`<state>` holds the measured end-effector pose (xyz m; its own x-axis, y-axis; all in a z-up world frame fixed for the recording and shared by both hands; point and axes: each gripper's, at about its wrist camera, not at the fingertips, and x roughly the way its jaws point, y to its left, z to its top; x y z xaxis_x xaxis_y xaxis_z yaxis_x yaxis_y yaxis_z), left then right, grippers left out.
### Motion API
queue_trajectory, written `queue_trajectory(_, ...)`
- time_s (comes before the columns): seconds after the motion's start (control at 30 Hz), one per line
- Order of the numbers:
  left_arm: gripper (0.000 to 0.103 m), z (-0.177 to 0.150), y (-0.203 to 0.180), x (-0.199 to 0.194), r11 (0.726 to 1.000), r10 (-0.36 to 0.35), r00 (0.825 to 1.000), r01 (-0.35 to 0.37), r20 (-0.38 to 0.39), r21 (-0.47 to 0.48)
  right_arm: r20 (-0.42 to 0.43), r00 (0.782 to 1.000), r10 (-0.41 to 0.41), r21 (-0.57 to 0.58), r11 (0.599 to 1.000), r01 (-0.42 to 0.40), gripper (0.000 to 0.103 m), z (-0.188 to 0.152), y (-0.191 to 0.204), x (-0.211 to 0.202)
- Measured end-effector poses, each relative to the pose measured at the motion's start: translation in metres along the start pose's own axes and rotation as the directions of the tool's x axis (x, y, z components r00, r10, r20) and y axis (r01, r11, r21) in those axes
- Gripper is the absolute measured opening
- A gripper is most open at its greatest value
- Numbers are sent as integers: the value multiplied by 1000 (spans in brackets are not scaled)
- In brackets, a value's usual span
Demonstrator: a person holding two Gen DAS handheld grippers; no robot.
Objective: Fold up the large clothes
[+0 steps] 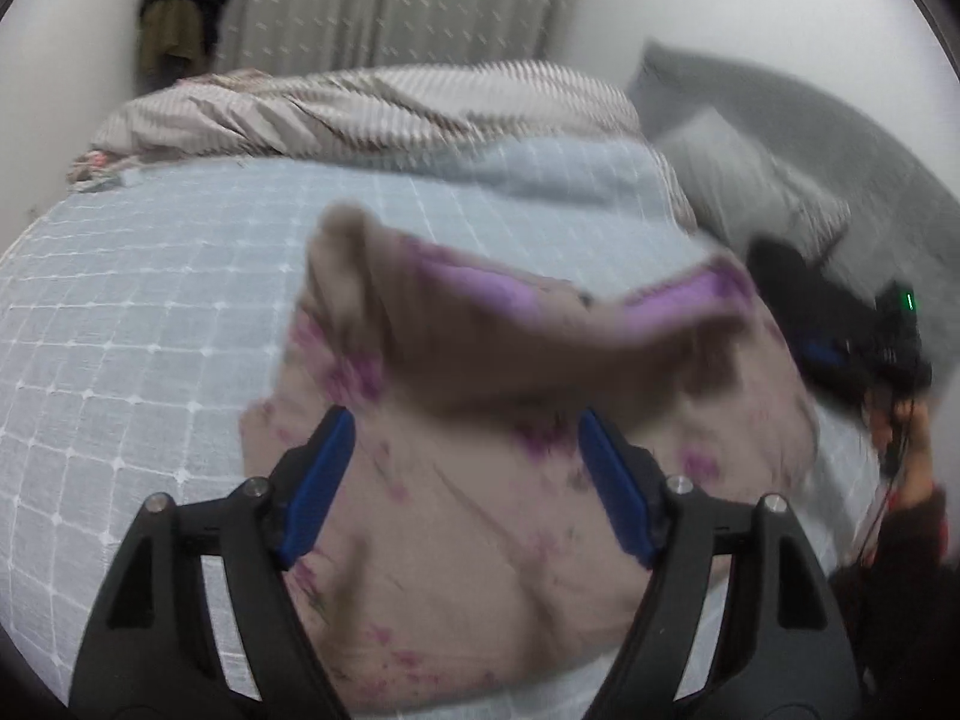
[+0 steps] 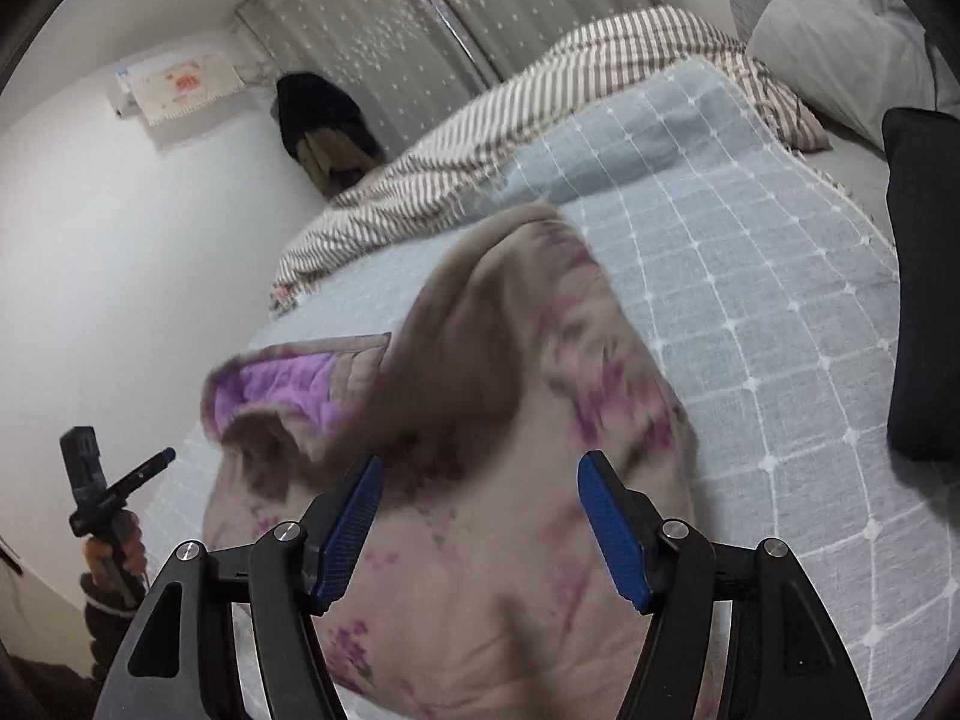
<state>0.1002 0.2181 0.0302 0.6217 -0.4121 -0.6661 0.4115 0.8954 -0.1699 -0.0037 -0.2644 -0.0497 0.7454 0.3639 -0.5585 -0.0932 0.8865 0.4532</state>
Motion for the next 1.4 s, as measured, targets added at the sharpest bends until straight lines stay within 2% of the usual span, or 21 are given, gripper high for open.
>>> queue_trajectory(0.07, 77, -4, -6, 23, 1000, -14, 997, 15, -75, 23, -65, 996, -56, -10, 998, 56, 69, -2, 0, 16)
queue_trajectory(0.13, 77, -4, -8, 54, 999, -26, 988, 31, -155, 28, -141, 980, -139, -80, 989, 129, 69, 0, 7, 44)
queue_trajectory(0.2, 77, 0, -6, 84, 998, -56, 972, 57, -230, -3, -185, 969, -161, -135, 981, 137, 69, 3, 13, 66)
queue_trajectory(0.27, 77, 6, -1, 112, 999, -47, 959, 44, -280, -18, -205, 967, -152, -158, 980, 121, 69, 10, 16, 87)
queue_trajectory(0.33, 77, 14, 1, 127, 1000, -5, 960, 5, -282, -2, -217, 966, -140, -149, 983, 110, 69, 22, 14, 108)
queue_trajectory(0.4, 77, 26, 8, 136, 998, 57, 963, -59, -264, 1, -206, 963, -173, -143, 979, 145, 69, 38, 11, 120)
queue_trajectory(0.5, 77, 44, 30, 134, 984, 160, 964, -173, -213, -44, -116, 940, -322, -94, 945, 312, 69, 69, -2, 126)
queue_trajectory(0.57, 77, 49, 52, 123, 958, 246, 950, -268, -194, -99, -66, 924, -376, -30, 926, 375, 69, 82, -14, 114)
queue_trajectory(0.63, 77, 46, 73, 112, 943, 268, 943, -298, -198, -145, -40, 932, -362, 11, 932, 362, 69, 83, -20, 96)
queue_trajectory(0.7, 77, 33, 89, 98, 944, 228, 952, -267, -203, -194, -7, 949, -317, 31, 948, 317, 72, 77, -25, 76)
queue_trajectory(0.73, 77, 27, 94, 92, 946, 208, 957, -249, -201, -209, 10, 956, -294, 38, 955, 293, 77, 70, -28, 64)
queue_trajectory(0.8, 77, 11, 98, 83, 953, 163, 967, -205, -194, -222, 18, 960, -278, 43, 960, 278, 81, 60, -33, 53)
queue_trajectory(1.0, 76, -9, 88, 89, 965, 55, 975, -107, -215, -240, -64, 970, -233, 74, 969, 238, 81, 37, -45, 53)
queue_trajectory(1.03, 70, -8, 83, 90, 965, 45, 979, -94, -200, -244, -78, 968, -239, 62, 968, 244, 81, 33, -44, 58)
queue_trajectory(1.1, 62, -6, 74, 88, 966, 53, 984, -93, -169, -241, -94, 967, -235, 37, 970, 240, 75, 25, -39, 66)
queue_trajectory(1.17, 37, -2, 62, 85, 971, 59, 991, -85, -123, -222, -108, 967, -231, 10, 972, 233, 55, 16, -31, 75)
queue_trajectory(1.2, 30, -1, 60, 83, 972, 62, 993, -83, -105, -219, -100, 961, -257, -1, 966, 258, 51, 14, -28, 78)
queue_trajectory(1.23, 18, 1, 58, 81, 972, 66, 995, -81, -79, -218, -83, 952, -294, -21, 956, 293, 39, 14, -23, 79)
queue_trajectory(1.27, 16, 3, 55, 78, 971, 71, 996, -79, -45, -224, -67, 950, -304, -29, 953, 302, 26, 14, -21, 79)
queue_trajectory(1.33, 13, 10, 56, 71, 965, 105, 994, -96, 22, -243, -20, 958, -287, -21, 958, 286, 18, 20, -14, 73)
queue_trajectory(1.4, 12, 24, 59, 59, 956, 111, 988, -77, 106, -285, 43, 962, -270, -9, 963, 271, 17, 30, -7, 64)
